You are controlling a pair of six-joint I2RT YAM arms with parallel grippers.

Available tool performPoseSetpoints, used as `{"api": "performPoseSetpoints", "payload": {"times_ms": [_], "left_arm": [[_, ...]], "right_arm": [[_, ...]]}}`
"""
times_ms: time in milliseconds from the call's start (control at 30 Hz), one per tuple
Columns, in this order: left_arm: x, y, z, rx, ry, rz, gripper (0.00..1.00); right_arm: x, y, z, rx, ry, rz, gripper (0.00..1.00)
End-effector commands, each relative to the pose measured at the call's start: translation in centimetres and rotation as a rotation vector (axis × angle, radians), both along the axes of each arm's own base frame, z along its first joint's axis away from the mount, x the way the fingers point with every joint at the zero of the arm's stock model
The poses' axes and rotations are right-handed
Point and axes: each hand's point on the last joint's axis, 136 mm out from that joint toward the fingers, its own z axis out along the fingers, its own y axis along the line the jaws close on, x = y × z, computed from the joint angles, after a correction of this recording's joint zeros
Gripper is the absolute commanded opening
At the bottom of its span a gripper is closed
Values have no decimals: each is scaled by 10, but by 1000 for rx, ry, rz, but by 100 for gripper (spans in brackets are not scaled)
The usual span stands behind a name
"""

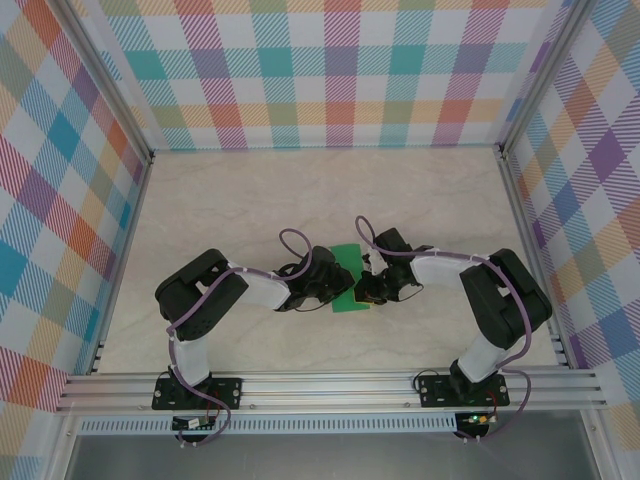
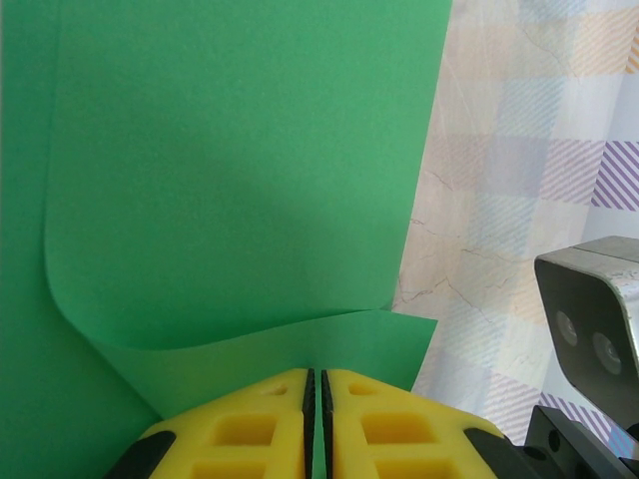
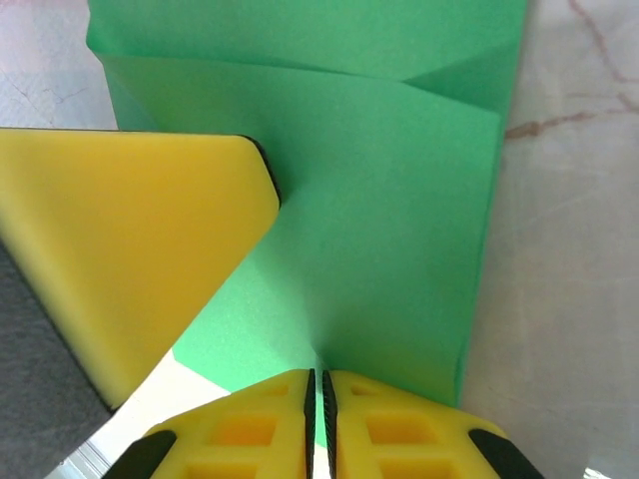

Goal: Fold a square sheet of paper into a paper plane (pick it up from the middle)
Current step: Fold the triangle a second time at the center of the table.

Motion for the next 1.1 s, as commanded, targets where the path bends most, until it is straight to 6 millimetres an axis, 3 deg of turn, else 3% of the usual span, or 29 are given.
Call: {"api": "performPoseSetpoints", "payload": {"times_ms": [0, 100, 200, 567, 700, 967, 1067], "left_arm": [[-18, 19, -31, 138, 57, -8, 13], [-19, 19, -31, 139, 59, -11, 13], [-18, 20, -32, 145, 58, -6, 13], [-19, 20, -33, 148, 61, -9, 13], [-19, 21, -32, 151, 58, -8, 13], [-18, 19, -32, 150, 60, -11, 13], [-17, 18, -32, 148, 60, -12, 13]], "right_arm": [[-7, -10, -7, -35, 42, -4, 14], [-8, -5, 7, 27, 29, -1, 16], [-8, -10, 8, 39, 35, -19, 17], [-23, -31, -29, -28, 135, -73, 15], [-17, -28, -15, -12, 101, -75, 14], [-11, -1, 34, 198, 32, -21, 16], [-7, 7, 39, 241, 36, -6, 17]]}}
